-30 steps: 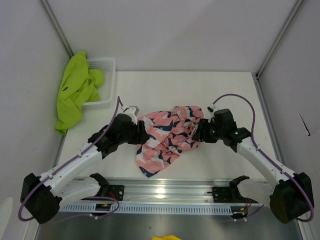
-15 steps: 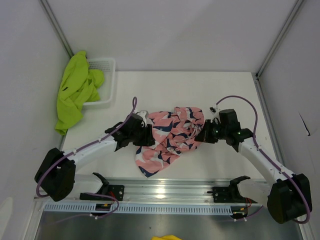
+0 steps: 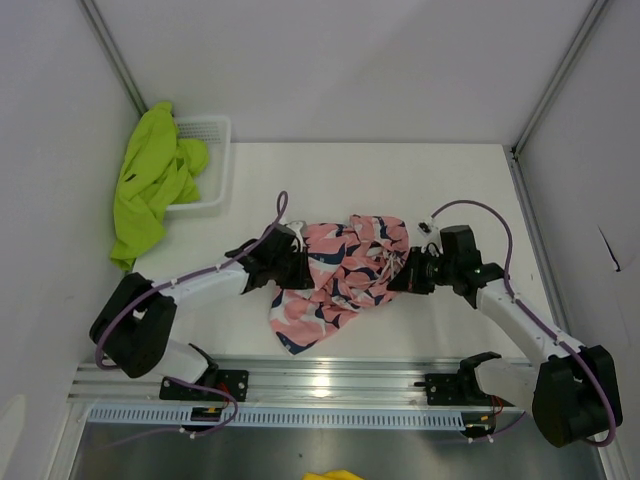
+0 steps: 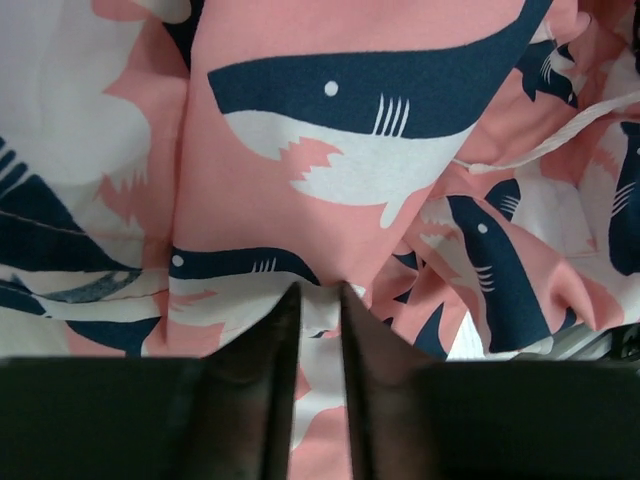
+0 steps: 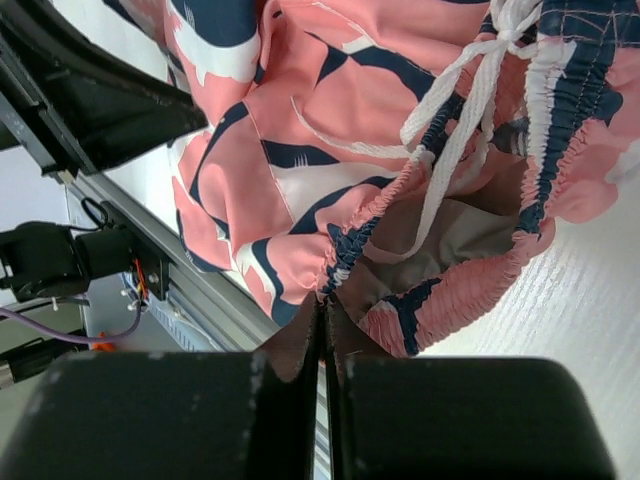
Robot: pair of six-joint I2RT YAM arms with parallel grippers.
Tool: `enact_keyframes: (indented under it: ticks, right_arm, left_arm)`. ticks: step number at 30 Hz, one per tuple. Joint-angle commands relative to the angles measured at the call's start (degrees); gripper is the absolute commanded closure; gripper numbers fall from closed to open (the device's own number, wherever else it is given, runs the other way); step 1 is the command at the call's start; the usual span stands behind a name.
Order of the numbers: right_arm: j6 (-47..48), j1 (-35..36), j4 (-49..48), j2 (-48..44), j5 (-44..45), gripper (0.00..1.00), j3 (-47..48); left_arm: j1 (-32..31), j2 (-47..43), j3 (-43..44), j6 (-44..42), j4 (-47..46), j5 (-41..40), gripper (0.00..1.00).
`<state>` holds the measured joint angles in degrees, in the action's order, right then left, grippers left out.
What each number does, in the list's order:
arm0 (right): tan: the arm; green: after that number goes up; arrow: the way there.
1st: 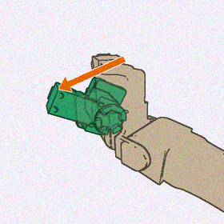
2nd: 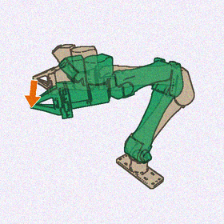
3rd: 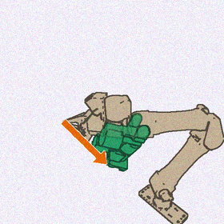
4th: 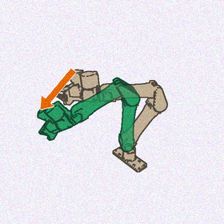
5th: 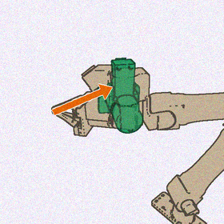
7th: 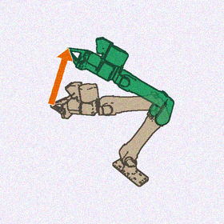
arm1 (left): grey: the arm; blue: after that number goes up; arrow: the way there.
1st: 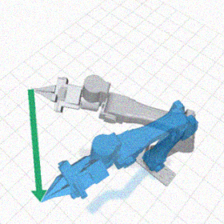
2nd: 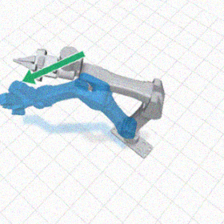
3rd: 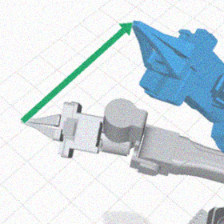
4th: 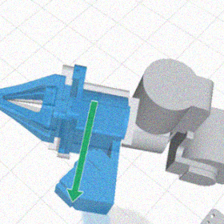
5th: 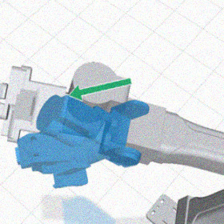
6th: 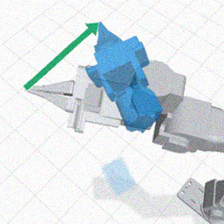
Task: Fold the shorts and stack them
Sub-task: Flatten the shorts out
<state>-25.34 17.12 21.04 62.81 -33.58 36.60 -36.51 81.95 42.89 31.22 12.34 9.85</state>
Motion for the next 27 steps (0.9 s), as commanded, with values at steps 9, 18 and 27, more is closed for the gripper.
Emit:
enact_keyframes:
  ticks: [9, 18, 27]
  right_arm:
    - [-0.58, -1.57, -1.88, -1.63, -3.07, 1.0, -0.3]
    - [-0.5, -2.36, -1.96, -1.46, -3.24, 1.0, -0.56]
    - [-1.82, -2.45, -2.84, -1.28, -3.33, 0.99, 0.05]
  left_arm:
    - [-0.23, 1.03, 4.83, -0.64, -0.47, -0.79, 1.0]
    - [-3.04, -11.72, 0.71, -7.84, 4.53, -7.73, 0.01]
    - [-7.43, -6.9, 3.42, -10.21, 7.61, -16.77, 0.01]
